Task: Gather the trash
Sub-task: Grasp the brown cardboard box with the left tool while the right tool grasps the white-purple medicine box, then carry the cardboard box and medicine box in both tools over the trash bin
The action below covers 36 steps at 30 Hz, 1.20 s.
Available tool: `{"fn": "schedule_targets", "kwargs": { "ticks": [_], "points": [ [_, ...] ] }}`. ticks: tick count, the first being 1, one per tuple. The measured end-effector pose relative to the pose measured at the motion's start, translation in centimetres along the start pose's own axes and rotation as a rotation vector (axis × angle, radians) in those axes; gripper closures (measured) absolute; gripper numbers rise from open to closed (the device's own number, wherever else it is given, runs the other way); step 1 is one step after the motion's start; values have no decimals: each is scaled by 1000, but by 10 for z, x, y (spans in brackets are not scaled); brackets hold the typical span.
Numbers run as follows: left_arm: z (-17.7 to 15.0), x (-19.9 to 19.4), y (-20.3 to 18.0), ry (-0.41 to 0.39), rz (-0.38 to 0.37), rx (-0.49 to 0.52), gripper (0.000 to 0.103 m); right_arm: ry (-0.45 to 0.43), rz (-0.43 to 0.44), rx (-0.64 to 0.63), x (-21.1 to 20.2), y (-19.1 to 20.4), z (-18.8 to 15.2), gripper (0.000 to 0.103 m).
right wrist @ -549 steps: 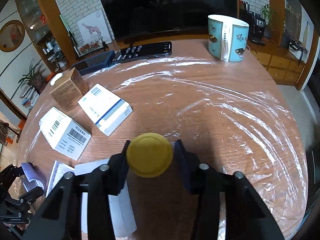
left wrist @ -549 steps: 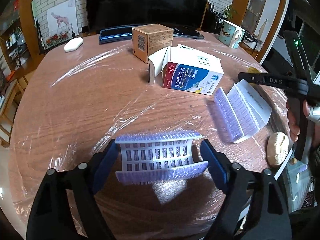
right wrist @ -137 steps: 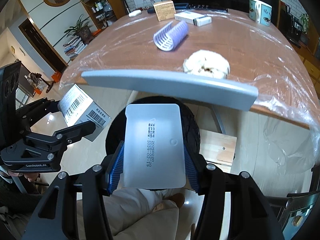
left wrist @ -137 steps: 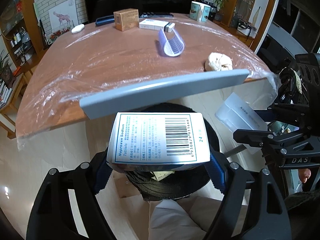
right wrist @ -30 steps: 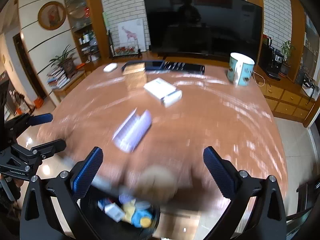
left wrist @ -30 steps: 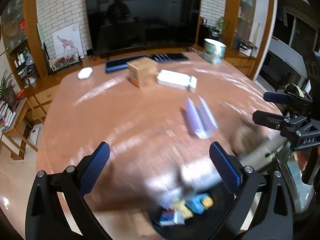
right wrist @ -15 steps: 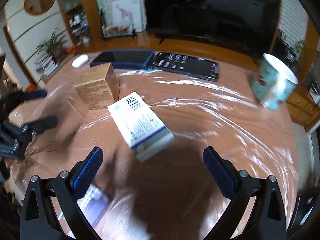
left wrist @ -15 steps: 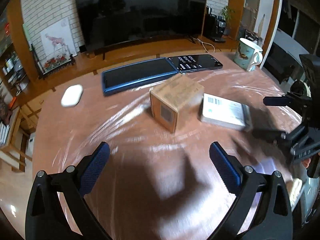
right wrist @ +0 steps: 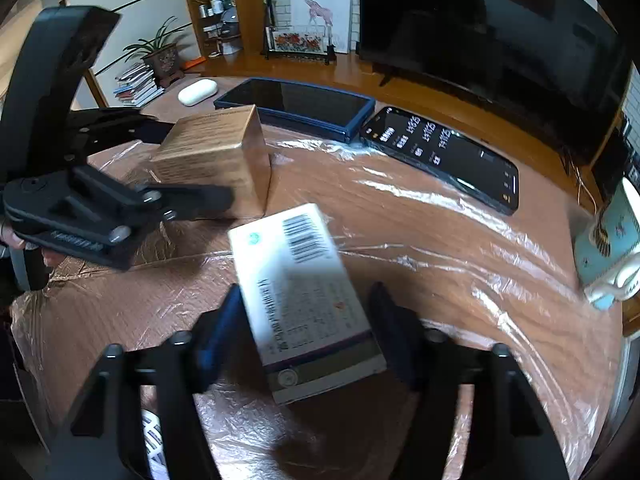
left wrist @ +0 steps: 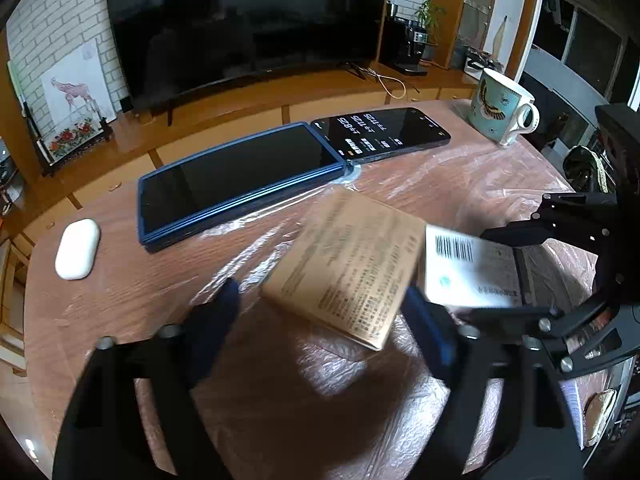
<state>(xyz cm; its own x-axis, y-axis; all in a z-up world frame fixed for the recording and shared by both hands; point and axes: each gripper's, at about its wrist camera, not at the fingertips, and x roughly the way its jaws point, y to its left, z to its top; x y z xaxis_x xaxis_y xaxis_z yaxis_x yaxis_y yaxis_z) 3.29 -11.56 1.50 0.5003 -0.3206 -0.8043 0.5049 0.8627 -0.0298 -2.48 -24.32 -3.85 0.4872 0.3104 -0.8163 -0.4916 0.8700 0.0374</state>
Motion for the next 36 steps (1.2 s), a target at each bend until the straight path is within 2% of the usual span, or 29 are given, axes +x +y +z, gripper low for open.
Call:
{"fn": "schedule_targets", "kwargs": {
  "ticks": [2,3,6,12,22,36],
  "points": [
    [1,4,-2,11,-4,8,52,-3,0,3,0,0,0,50],
    [0,5,-2,16,-9,5,54,-4,3,9,-1,0,0,50],
    [0,5,-3,13,-12,-15,55,-26,5,40,-7,-3,-2,51],
    [-4,-11,-4,-16,27,-66,55,-58,19,122,-24,-10,-11,51],
    [-26,-29,-7,-5,47,-144,55,-70,12,223,-38,-14,-18,51],
    [-53,-62,-21,-28,50,-172,55,-108,8,274,-69,1,-33,51]
  ]
}}
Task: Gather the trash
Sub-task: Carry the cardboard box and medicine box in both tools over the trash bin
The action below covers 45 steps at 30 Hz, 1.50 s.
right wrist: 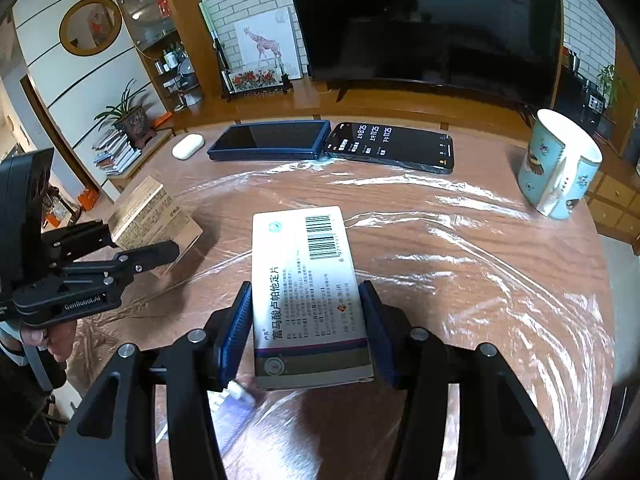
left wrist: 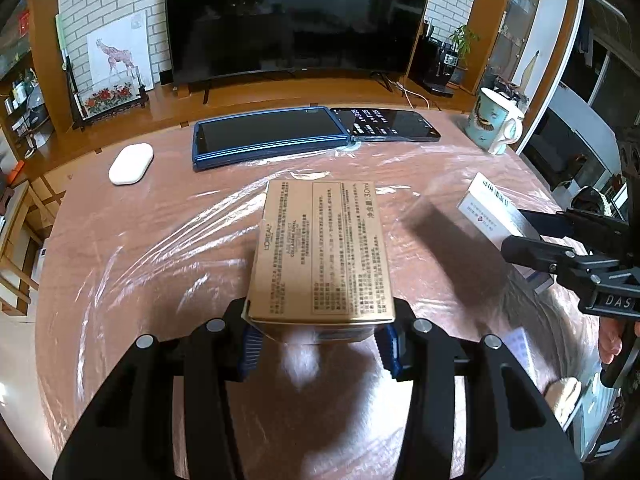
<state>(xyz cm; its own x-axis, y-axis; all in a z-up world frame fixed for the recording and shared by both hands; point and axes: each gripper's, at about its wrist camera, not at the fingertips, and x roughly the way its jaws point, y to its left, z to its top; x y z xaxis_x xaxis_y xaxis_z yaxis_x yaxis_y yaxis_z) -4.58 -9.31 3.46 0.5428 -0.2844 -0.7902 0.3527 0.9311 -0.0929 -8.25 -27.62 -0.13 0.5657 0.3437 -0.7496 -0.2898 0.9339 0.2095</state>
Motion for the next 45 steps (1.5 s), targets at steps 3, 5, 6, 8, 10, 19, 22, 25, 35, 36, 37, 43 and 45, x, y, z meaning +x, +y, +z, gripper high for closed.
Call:
{"fn": "schedule_targets", "kwargs": {
  "ticks": [3,5,6,8,10,19,22,25,35,36,37,43,45],
  "points": [
    [-5,-8,-4,-6,-2,5,55,-7,3,6,-9,5,-6,51],
    [-10,-14,-7,-11,0,14,55,-12,1,10,-15,10,-11,51],
    [-12,-16,-9,-12,0,19,55,-13,3,12,-17,12,-13,51],
    [-17,-21,-12,-13,-1,26,55,-15,5,18,-23,16,-18,51],
    [-24,-25,-14,-10,-5,32,55,-16,4,21,-28,19,-24,51],
    [-53,-45,-18,0,-14,51,55,-19,-14,37,-47,42,-51,51],
    [-60,-50,-19,4,-12,61,55,-16,-17,45,-52,47,-59,51],
    [-67,-55,-20,8,-8,70,55,-12,-19,52,-56,51,-68,51],
    [-90,-66,-30,12,16,52,55,-5,10,45,-73,60,-95,51],
    [-93,-67,-33,13,22,46,55,-4,15,42,-75,59,-98,51],
    [-96,-68,-35,15,25,41,55,-2,23,38,-77,59,-101,51],
    [-116,-81,-54,23,47,16,55,14,61,9,-95,61,-125,51],
    [-123,-86,-61,25,54,17,55,21,75,-4,-102,63,-135,51]
  ]
}}
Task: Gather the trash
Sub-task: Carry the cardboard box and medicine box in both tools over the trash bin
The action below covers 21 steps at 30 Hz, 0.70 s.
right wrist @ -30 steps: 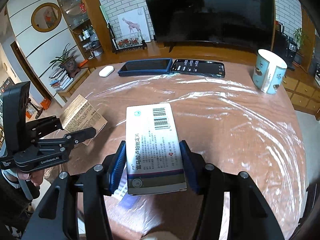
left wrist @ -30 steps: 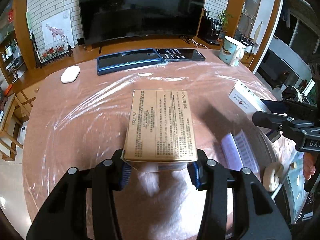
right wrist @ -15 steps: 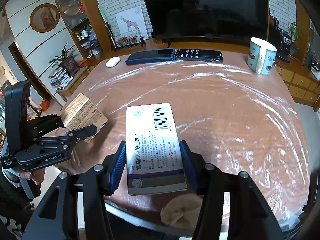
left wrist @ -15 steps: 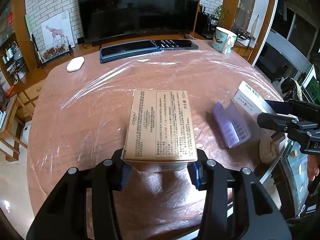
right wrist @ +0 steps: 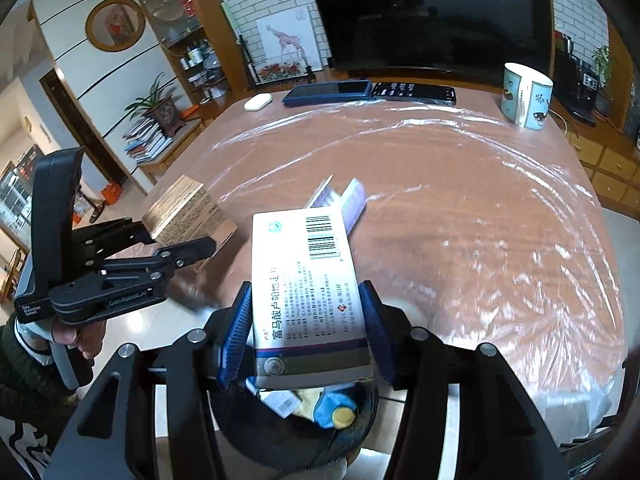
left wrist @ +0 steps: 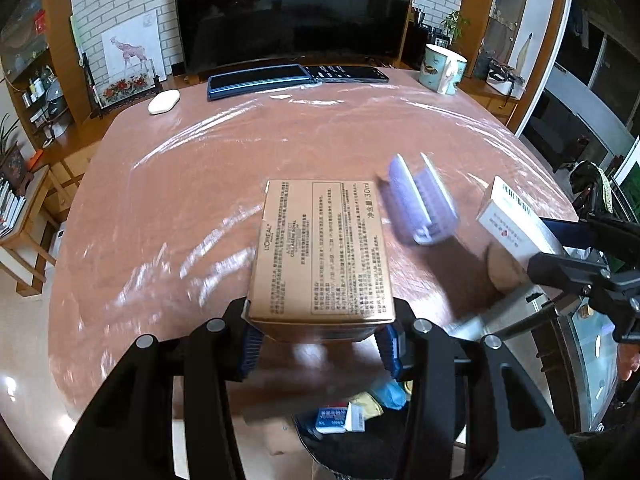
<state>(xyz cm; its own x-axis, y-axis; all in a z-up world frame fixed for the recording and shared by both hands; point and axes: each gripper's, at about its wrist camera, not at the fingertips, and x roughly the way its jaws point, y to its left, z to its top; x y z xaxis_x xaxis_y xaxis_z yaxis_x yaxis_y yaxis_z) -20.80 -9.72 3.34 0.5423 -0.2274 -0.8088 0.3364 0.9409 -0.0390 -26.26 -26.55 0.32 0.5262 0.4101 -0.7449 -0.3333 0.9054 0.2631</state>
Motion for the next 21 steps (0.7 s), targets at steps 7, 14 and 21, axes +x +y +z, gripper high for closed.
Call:
{"fn": "schedule_targets", "kwargs": {
  "ticks": [7,14,21],
  "points": [
    [-27,-18,-19,5,11,-8,55,35,34,-32,-13,10,-34,51],
    [-52,-32,-33,14,17,-1,55,67,51,-41,-20,15,-62,51],
    [-71,-38,-42,31,14,14,55,93,50,-43,-19,19,-80,51]
  ]
}}
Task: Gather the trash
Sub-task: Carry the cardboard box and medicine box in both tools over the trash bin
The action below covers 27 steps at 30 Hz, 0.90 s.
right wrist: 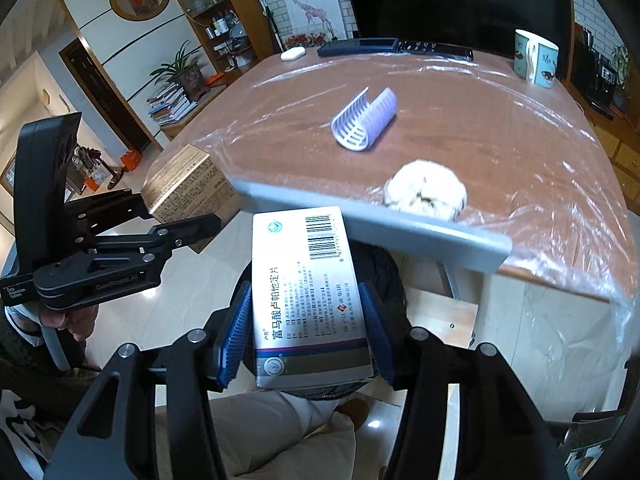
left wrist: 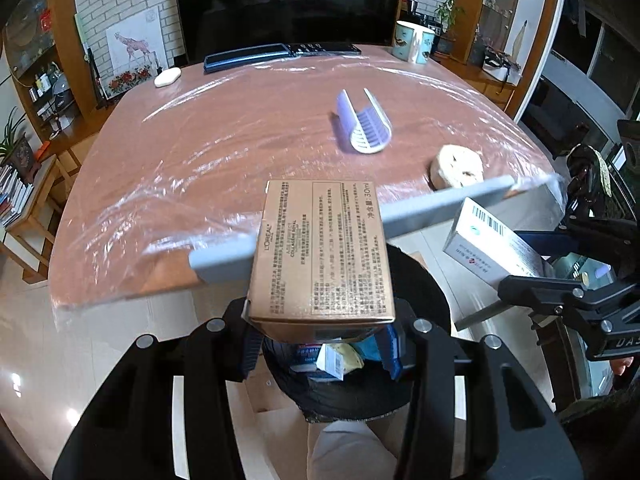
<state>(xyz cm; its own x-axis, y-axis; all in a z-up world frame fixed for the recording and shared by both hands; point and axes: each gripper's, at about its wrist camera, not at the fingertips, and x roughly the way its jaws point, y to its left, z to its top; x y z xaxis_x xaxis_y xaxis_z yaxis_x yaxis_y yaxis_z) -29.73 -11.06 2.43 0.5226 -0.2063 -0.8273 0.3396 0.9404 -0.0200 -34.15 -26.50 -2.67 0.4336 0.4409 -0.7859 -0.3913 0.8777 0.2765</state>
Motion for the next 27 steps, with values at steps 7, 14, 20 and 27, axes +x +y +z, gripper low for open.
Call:
{"fn": "schedule_targets", "kwargs": {
  "ticks": [7,14,20,27],
  "points": [
    [-15,7,-6,35,-3,28,55,32,-15,6,11,-1,-10,51],
    [-29,21,-6,78,1,39,55,68,-38,2,29,-3,-15,51],
    [-40,33,-6,117,5,47,55,106,-52,5,46,-5,-23,51],
    [-47,47,-5,160,8,50,55,138,-66,6,64,-8,-26,51]
  ]
}}
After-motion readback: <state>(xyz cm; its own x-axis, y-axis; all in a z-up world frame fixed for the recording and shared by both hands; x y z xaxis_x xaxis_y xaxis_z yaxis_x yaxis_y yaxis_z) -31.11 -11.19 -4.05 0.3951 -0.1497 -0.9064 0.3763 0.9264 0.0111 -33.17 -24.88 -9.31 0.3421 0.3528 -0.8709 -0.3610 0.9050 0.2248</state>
